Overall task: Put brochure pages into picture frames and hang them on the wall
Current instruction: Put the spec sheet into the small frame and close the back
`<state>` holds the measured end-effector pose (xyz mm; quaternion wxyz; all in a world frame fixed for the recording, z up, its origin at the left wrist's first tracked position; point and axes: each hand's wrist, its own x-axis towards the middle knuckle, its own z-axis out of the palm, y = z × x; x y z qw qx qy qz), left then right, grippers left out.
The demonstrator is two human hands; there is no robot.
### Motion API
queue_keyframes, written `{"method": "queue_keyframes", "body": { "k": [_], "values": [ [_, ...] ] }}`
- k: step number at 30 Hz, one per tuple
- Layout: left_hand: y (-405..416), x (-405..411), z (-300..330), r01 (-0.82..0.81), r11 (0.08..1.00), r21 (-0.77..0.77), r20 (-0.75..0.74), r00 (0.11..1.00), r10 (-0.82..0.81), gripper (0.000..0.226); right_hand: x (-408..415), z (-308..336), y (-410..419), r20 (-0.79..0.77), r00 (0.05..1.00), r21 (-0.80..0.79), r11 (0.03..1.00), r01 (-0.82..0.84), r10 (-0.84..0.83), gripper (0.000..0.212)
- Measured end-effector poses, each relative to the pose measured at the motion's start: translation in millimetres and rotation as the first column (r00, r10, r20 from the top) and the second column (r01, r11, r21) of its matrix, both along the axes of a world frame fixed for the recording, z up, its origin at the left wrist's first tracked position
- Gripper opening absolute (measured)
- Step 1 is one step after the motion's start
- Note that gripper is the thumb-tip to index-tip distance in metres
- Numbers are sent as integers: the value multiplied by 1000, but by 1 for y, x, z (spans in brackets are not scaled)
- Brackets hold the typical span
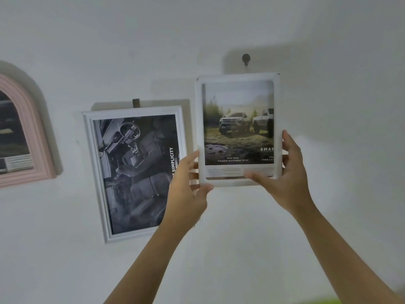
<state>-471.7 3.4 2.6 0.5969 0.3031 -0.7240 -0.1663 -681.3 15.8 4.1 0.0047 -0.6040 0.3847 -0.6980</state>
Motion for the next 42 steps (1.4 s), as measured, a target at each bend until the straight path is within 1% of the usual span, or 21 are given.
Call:
{"method": "queue_keyframes", "body": {
  "k": [2,5,7,10,14,16,18,20,23,26,30,33,36,39,42],
  "values": [
    [17,18,-22,-5,1000,30,20,1000,5,63,13,-15,16,43,996,-17,997,-78,79,93],
    [46,42,-59,-40,999,35,72,997,37,64,33,-45,37,78,991,-42,994,-103,106,76],
    [66,57,-85,-84,995,58,90,993,79,66,50,-68,51,145,977,-42,987,-152,157,64],
    [92,79,-127,-131,982,133,96,988,119,66,74,-108,70,247,942,-45,974,-222,226,50],
    [121,102,-180,-234,927,293,150,969,197,68,107,-162,93,368,893,53,953,-299,259,42],
    [132,110,-197,-307,888,341,151,951,271,65,125,-189,103,389,888,130,940,-316,245,38],
    [144,113,-205,-345,865,364,138,939,316,60,143,-213,113,410,884,206,922,-329,224,35],
    [154,111,-204,-326,869,373,144,945,293,54,159,-234,124,442,868,270,890,-368,225,32],
    [163,105,-201,-249,875,414,160,967,199,43,180,-255,139,458,858,355,838,-415,231,27],
    [165,102,-199,-202,841,502,147,978,147,31,199,-265,152,448,862,395,813,-428,237,24],
    [168,108,-202,-222,798,560,114,975,191,29,219,-276,167,454,857,436,779,-451,243,25],
    [171,114,-207,-272,761,589,156,962,223,32,228,-286,177,456,836,483,704,-521,306,28],
    [171,123,-214,-332,712,618,210,943,257,33,237,-294,186,427,830,551,624,-554,360,39],
    [170,138,-219,-363,668,649,212,930,299,31,243,-302,189,385,804,594,545,-592,454,46],
    [168,157,-224,-403,619,674,229,911,344,29,243,-319,185,341,768,644,460,-611,542,48]
  ]
}}
